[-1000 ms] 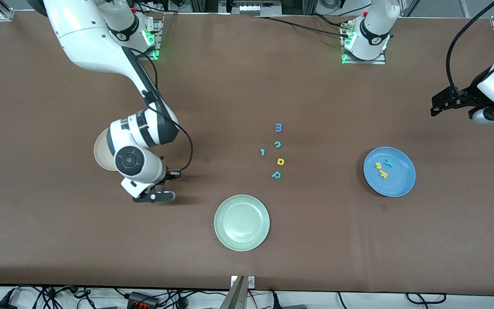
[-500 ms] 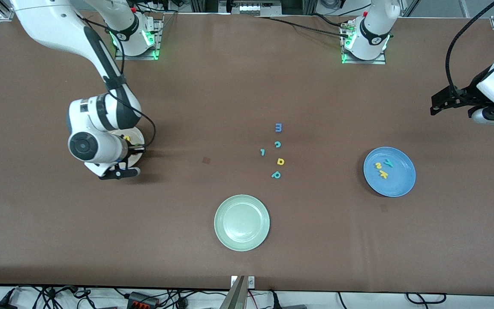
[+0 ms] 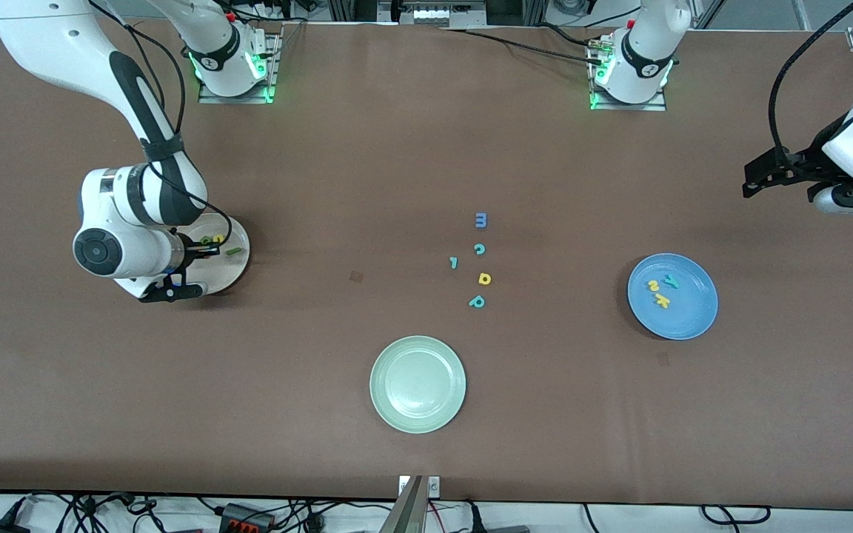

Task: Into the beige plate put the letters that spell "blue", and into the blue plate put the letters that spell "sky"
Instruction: 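Carry the orange e to the tan plate and open the right gripper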

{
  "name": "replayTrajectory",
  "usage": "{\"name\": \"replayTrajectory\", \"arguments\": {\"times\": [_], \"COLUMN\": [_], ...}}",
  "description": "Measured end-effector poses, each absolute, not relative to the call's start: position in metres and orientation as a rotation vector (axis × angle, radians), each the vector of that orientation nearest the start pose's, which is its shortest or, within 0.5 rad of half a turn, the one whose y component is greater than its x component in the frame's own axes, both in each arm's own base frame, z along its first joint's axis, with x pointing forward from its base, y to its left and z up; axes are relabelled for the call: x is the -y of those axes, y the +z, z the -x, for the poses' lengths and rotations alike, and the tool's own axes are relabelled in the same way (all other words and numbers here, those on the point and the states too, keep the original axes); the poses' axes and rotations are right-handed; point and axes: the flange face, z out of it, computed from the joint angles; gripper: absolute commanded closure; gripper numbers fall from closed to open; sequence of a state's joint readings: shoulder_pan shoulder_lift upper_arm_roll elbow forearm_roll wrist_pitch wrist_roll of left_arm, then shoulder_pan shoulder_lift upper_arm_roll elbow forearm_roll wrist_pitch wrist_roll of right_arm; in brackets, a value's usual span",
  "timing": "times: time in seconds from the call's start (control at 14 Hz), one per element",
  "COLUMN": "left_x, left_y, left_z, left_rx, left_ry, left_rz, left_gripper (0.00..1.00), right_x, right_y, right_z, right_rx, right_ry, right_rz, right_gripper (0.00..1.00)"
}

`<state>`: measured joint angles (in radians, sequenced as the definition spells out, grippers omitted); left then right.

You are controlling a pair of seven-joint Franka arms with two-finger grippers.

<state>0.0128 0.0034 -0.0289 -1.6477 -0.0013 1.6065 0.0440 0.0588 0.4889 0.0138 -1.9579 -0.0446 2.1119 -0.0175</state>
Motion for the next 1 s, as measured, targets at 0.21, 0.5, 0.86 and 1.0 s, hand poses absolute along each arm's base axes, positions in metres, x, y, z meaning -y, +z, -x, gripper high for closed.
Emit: {"name": "replayTrajectory", "arguments": {"times": [0.21, 0.5, 0.86, 1.0], "left_x": [0.008, 0.006, 0.006, 0.006], "left_y": [0.589, 0.589, 0.589, 0.590], "left_z": [-0.556, -0.556, -0.556, -0.556], "left_rx": [-0.092, -0.086, -0.085, -0.085], "left_ry": [0.071, 0.072, 0.071, 0.070], "left_rz": [3.141, 3.142, 3.142, 3.142], "left_gripper": [0.00, 0.00, 0.00, 0.00], "right_x": [-0.037, -0.031, -0.026, -0.011], "right_y": [0.186, 0.222, 0.352, 0.410], "right_z": [-0.577, -0.591, -0.634, -0.651], "right_rx": [0.187, 0.125, 0.040, -0.008], "right_ry": [0.531, 0.508, 0.406, 0.336], "right_rz": [3.127, 3.140, 3.165, 3.169], "right_gripper": [0.00, 0.00, 0.00, 0.00]}}
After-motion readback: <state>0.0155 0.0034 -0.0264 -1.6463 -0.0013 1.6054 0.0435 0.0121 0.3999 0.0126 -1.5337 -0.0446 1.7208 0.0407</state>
